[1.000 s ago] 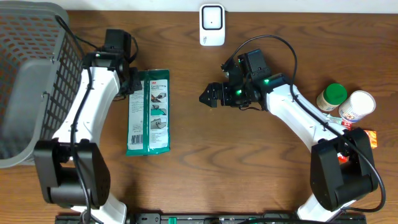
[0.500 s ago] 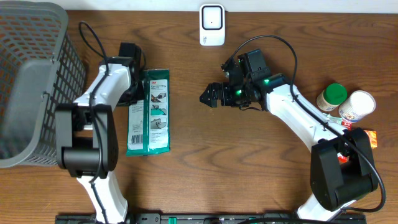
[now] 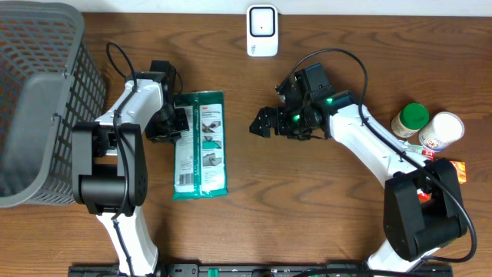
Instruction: Scan the item barcode
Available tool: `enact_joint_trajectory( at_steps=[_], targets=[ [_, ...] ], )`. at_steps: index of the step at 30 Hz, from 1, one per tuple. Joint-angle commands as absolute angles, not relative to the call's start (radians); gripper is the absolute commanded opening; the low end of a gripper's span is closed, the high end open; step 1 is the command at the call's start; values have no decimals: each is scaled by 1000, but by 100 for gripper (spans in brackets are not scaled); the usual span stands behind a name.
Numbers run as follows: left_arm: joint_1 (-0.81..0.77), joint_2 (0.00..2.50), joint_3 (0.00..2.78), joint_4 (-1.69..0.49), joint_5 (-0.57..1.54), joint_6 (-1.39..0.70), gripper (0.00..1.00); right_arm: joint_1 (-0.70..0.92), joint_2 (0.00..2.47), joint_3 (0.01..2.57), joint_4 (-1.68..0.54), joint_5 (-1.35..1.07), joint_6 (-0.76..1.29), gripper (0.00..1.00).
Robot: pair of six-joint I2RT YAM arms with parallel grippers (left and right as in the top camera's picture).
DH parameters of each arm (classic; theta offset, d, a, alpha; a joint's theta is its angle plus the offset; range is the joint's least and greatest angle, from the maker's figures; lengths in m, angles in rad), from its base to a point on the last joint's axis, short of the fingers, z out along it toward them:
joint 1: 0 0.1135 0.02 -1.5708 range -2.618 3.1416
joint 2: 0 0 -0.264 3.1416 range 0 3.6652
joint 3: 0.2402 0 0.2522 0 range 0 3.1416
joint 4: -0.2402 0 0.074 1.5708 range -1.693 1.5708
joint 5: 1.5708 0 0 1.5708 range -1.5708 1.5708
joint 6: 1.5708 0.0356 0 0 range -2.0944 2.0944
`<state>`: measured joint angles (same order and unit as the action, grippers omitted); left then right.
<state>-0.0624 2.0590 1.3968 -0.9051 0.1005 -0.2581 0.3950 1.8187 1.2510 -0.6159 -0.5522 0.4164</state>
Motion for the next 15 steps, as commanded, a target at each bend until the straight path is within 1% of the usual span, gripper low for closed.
enact_joint_trajectory(
  at_steps=[1, 3, 6, 8, 15],
  targets=[
    [-83, 2059, 1391, -916, 173, -259, 7, 394, 1820, 1214, -603, -582, 429, 95],
    [-100, 2059, 1391, -919, 173, -259, 7, 395, 1820, 1177, -546, -603, 430, 93],
    [-132, 2059, 1391, -918, 173, -259, 7, 395, 1820, 1104, -420, -673, 434, 87],
    [-158, 2059, 1391, -919, 173, -259, 7, 395, 1820, 1062, -365, -714, 442, 79],
    [-237, 2059, 1391, -919, 173, -259, 8, 397, 1820, 971, -321, -739, 499, 79]
  ],
)
